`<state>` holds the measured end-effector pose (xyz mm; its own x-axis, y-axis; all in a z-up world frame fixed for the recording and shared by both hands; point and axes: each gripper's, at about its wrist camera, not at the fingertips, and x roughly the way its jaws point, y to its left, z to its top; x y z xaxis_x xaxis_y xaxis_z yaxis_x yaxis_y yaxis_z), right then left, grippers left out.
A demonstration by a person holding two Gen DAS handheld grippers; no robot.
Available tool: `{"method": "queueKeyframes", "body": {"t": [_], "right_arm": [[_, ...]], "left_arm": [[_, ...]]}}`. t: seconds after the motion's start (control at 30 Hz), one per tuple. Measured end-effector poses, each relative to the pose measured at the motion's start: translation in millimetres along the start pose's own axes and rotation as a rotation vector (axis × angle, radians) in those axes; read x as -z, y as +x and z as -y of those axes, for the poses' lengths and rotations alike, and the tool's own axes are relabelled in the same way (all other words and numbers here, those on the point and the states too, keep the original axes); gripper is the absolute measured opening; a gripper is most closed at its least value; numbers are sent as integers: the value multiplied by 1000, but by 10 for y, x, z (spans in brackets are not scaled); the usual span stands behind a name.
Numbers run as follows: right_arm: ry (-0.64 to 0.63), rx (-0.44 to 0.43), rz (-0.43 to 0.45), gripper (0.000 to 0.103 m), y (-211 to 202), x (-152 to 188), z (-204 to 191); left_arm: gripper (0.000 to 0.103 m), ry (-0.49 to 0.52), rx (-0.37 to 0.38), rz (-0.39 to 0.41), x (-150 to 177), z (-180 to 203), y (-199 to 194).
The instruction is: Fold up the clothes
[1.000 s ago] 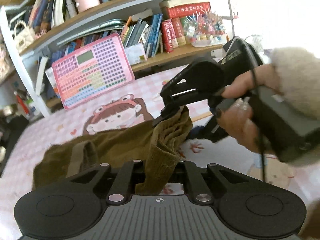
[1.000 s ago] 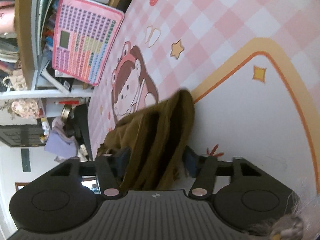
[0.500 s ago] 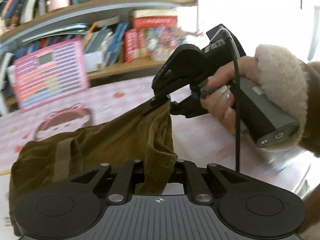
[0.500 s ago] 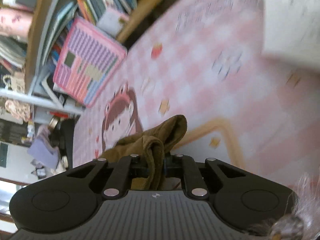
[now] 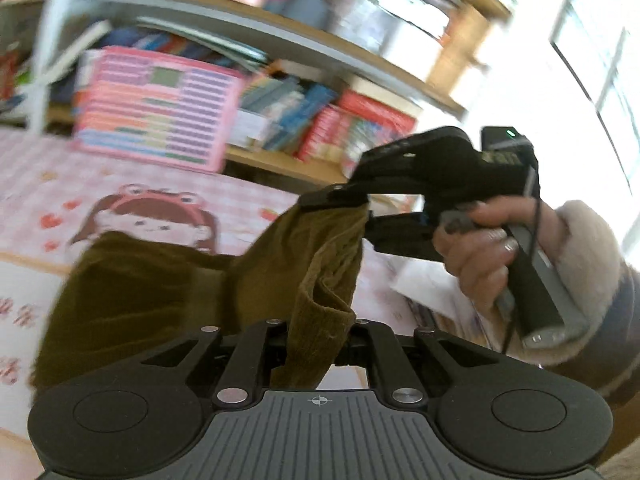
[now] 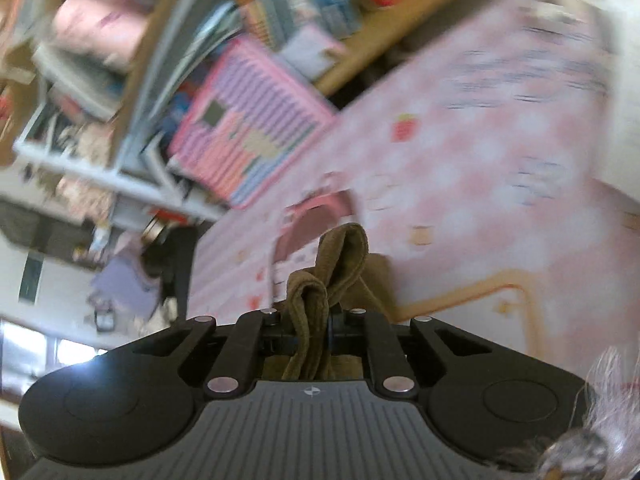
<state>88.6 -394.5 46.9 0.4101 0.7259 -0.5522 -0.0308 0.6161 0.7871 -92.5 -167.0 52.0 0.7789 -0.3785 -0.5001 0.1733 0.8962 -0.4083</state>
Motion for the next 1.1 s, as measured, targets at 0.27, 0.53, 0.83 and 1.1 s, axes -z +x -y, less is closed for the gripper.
{"method": "queueKeyframes", "body": {"t": [0.27, 0.53, 0.83, 1.1], "right_arm": [[-134, 2, -55, 12, 531, 222, -653], [-178, 110, -65, 23, 1237, 432, -1021], [-136, 122, 103, 50, 1066, 561, -1000], [-265, 410, 177, 53, 603, 1099, -650]], "left_arm": [[10, -115, -47, 17, 25, -604, -201], [11, -227, -33, -100, 42, -1354, -199], [51, -194, -59, -162, -42, -1959, -253], [52, -209, 57, -209, -401, -2163, 366]]}}
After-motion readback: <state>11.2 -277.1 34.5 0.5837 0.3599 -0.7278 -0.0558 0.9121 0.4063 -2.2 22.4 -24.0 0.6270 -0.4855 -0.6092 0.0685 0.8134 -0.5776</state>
